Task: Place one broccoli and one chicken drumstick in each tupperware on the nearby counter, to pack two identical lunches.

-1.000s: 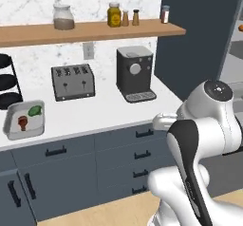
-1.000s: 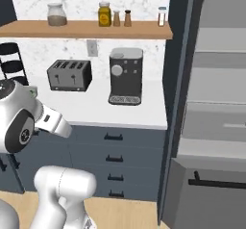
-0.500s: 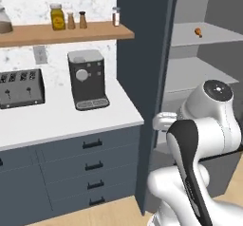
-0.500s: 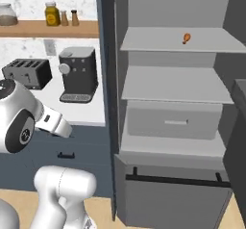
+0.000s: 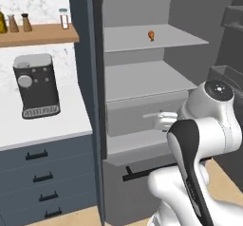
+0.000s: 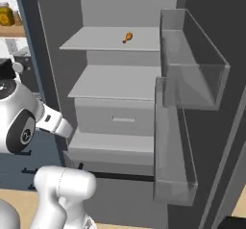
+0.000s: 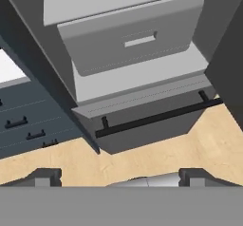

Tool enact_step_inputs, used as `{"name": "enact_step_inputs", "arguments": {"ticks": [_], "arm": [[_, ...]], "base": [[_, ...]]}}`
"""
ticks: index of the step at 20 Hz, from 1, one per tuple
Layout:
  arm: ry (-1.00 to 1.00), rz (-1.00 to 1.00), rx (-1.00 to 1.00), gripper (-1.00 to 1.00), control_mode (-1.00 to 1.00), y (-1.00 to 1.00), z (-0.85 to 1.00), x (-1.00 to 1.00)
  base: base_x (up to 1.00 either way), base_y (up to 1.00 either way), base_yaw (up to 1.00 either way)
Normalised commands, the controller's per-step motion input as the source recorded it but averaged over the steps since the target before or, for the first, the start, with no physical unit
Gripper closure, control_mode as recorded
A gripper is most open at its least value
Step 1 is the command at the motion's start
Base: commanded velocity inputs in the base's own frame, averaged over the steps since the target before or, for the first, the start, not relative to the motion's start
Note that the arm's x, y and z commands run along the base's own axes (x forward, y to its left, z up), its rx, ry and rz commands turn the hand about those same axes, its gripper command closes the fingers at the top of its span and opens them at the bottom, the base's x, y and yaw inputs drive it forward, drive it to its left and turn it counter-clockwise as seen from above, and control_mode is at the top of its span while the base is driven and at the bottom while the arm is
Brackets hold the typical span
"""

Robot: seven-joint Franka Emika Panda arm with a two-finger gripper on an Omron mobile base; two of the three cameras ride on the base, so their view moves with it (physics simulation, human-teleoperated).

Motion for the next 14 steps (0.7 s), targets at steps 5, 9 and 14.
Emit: {"name": "enact_step_inputs", "arguments": {"ticks": [5,9,14], "arm": [[0.0,0.0,0.0,-1.0,1.0,0.0,0.0,0.0],[0.0,0.0,0.0,-1.0,1.0,0.0,0.0,0.0],[0.0,0.0,0.0,-1.0,1.0,0.0,0.0,0.0]], "base": [[0.29,-0.44,-0.01],[0.5,-0.17,-0.06],[0.67,-0.23,-0.05]]}}
